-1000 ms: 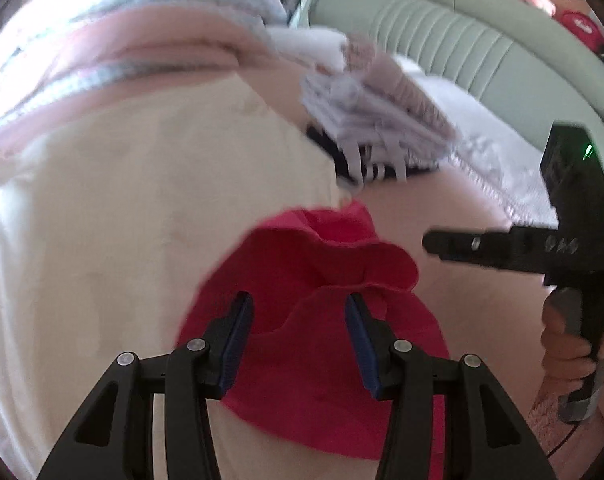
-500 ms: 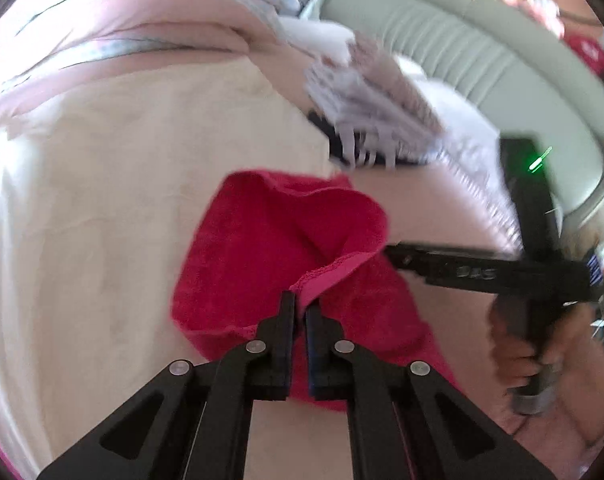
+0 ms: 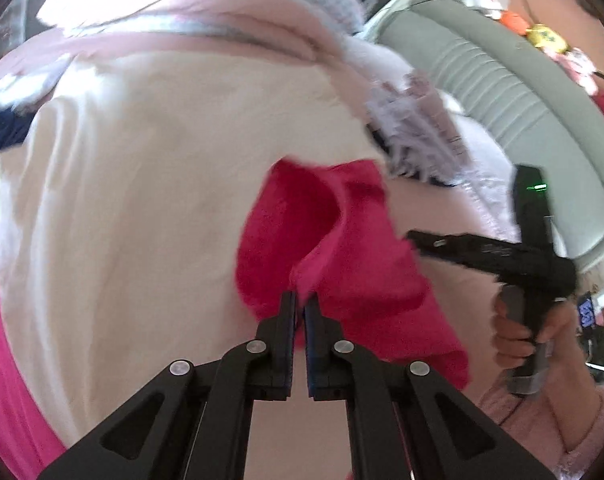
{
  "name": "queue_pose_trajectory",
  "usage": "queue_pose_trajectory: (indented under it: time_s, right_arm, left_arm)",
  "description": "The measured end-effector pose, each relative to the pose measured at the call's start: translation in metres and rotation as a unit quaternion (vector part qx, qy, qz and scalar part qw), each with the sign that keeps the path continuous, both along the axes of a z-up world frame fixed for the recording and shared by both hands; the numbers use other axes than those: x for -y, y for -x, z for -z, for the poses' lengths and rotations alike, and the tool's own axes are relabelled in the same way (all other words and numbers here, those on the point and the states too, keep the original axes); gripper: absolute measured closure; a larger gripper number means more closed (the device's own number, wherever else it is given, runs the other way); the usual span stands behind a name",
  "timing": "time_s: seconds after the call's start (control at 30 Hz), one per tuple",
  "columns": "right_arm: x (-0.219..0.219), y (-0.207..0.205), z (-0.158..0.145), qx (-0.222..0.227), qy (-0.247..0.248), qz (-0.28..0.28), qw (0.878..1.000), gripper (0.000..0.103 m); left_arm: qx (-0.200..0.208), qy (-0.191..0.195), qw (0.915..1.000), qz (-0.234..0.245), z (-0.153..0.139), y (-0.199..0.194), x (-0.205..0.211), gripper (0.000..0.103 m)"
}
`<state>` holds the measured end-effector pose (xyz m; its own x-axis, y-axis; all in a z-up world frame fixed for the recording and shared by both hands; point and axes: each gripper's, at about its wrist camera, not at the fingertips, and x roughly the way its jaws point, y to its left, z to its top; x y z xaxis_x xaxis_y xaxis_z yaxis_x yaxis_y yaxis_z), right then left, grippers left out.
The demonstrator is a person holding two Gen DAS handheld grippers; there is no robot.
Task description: Fold clothes
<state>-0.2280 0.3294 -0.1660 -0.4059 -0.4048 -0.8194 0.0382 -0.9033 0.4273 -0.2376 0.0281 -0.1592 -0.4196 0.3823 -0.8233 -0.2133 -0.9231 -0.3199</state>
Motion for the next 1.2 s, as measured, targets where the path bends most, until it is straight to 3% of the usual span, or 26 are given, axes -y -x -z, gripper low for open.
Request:
queue_pose_trajectory:
  time_s: [0.1,0.13,0.2,0.27,0.3,0.33,0.4,0.47,0.53,0.57,0.6,0.7,0.83,0.93,1.13,1.2]
  right_arm:
    - [0.014,-0.002,-0.007,-0.021,-0.037,-0.028,0.999,0.053]
    - [0.016,-0.005,-0.008,-0.024,-0.046,-0.035,0.998,0.053]
    - [0.016,-0.014,-0.006,-0.019,-0.06,-0.04,0.997,0.053]
    - [0.019,-0.015,-0.003,-0.015,-0.061,-0.04,0.997,0.053]
    - [0.019,-0.018,-0.003,-0.016,-0.061,-0.04,0.997,0.053]
    - [0.018,-0.021,-0.004,-0.019,-0.061,-0.04,0.997,0.053]
    - [0.018,-0.024,-0.007,-0.025,-0.057,-0.043,0.997,0.053]
    - [0.016,-0.03,-0.011,-0.032,-0.051,-0.046,0.997,0.053]
    - [0.015,-0.037,-0.014,-0.033,-0.048,-0.048,0.997,0.053]
    - [0.016,-0.039,-0.014,-0.031,-0.048,-0.05,0.997,0.053]
    - [0.017,-0.041,-0.013,-0.028,-0.048,-0.051,0.997,0.053]
    - [0.001,-0.055,-0.009,-0.016,-0.049,-0.041,0.998,0.053]
    - [-0.009,-0.072,0.0,0.0,-0.012,-0.021,1.0,0.053]
    - [0.011,-0.088,0.002,-0.007,-0.011,-0.051,0.999,0.053]
    - [0.057,-0.113,0.007,-0.027,-0.136,-0.148,0.979,0.046]
    - [0.059,-0.117,0.008,-0.025,-0.149,-0.163,0.975,0.045]
  left_arm:
    - [0.035,0.041,0.9972,-0.052,0.023,0.007,0.013,0.101]
    - [0.047,0.036,0.996,-0.066,0.028,0.009,0.02,0.101]
    - [0.04,-0.011,0.996,-0.079,0.022,0.008,0.03,0.1]
    - [0.022,-0.028,0.9979,-0.055,0.012,0.006,0.025,0.096]
    - [0.012,-0.036,0.9984,-0.041,0.006,0.005,0.021,0.087]
    - [0.001,-0.029,0.9993,-0.023,0.003,0.004,0.015,0.067]
    - [-0.028,-0.015,0.9995,0.009,0.0,0.001,-0.001,0.044]
    - [-0.049,-0.012,0.9983,0.03,0.002,0.001,-0.014,0.044]
    - [-0.031,-0.007,0.9986,0.043,0.012,0.009,-0.021,0.049]
    - [-0.022,-0.004,0.9986,0.049,0.018,0.013,-0.024,0.057]
    - [-0.01,0.003,0.9986,0.052,0.024,0.017,-0.028,0.076]
    - [0.015,-0.005,0.9993,0.034,0.035,0.019,-0.028,0.091]
    - [0.008,-0.019,0.9996,0.021,0.025,0.018,-0.019,0.094]
    - [-0.004,-0.002,0.9997,0.025,0.013,0.023,-0.017,0.095]
    - [-0.036,0.074,0.9959,0.037,-0.002,0.057,-0.014,0.095]
    - [-0.026,0.086,0.9958,0.017,0.002,0.065,-0.006,0.095]
